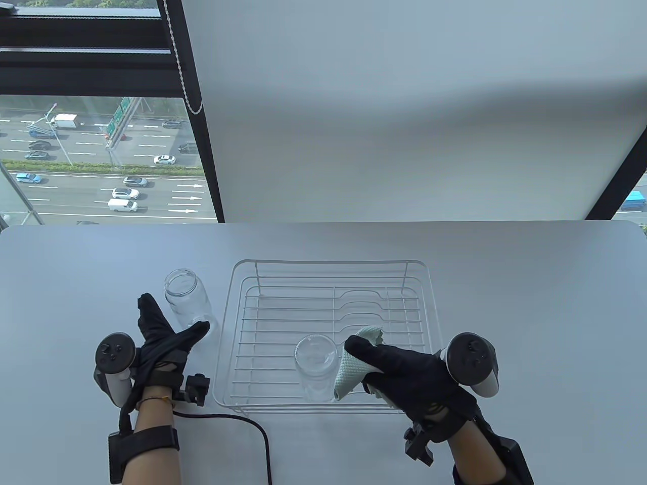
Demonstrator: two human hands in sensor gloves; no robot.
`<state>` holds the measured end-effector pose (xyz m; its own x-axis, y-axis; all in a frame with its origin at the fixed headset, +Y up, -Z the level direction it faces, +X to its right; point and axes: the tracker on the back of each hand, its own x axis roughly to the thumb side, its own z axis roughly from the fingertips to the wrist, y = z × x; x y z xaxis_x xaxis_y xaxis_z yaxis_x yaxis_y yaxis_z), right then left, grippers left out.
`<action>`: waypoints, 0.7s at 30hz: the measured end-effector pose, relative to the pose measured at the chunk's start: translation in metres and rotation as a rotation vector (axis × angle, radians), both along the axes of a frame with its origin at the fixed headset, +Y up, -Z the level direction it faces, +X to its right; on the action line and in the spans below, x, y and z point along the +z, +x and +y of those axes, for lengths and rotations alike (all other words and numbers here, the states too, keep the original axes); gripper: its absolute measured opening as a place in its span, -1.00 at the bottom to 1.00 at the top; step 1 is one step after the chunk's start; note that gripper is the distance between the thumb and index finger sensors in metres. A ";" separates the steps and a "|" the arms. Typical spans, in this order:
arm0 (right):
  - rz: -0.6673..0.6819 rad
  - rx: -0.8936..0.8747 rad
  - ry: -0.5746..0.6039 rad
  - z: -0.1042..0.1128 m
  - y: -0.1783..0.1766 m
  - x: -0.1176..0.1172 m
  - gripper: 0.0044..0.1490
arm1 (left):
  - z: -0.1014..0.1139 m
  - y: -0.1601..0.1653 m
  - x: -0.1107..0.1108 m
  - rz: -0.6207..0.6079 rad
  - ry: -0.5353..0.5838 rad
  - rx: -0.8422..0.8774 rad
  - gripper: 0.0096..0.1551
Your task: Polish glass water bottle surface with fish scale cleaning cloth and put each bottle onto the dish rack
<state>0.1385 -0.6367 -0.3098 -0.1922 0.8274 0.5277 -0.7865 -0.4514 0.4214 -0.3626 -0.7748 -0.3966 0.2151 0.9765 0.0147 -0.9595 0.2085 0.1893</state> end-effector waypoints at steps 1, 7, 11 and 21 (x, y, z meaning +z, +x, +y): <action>-0.006 -0.010 0.005 0.002 0.002 0.000 -0.35 | 0.000 0.000 -0.007 -0.039 0.015 0.044 0.56; -0.002 -0.058 0.002 0.008 0.010 0.000 -0.35 | 0.000 0.002 -0.029 -0.073 0.012 0.003 0.54; -0.021 -0.051 0.027 0.011 0.016 0.002 -0.36 | 0.002 0.005 -0.030 -0.001 0.030 -0.032 0.48; -0.178 -0.047 0.003 0.007 0.025 -0.007 -0.37 | 0.099 -0.003 0.016 0.149 0.282 -0.328 0.36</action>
<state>0.1639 -0.6300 -0.3172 -0.2438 0.8363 0.4910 -0.8691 -0.4131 0.2721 -0.3655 -0.6762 -0.3807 0.5323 0.8186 0.2156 -0.8094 0.4176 0.4128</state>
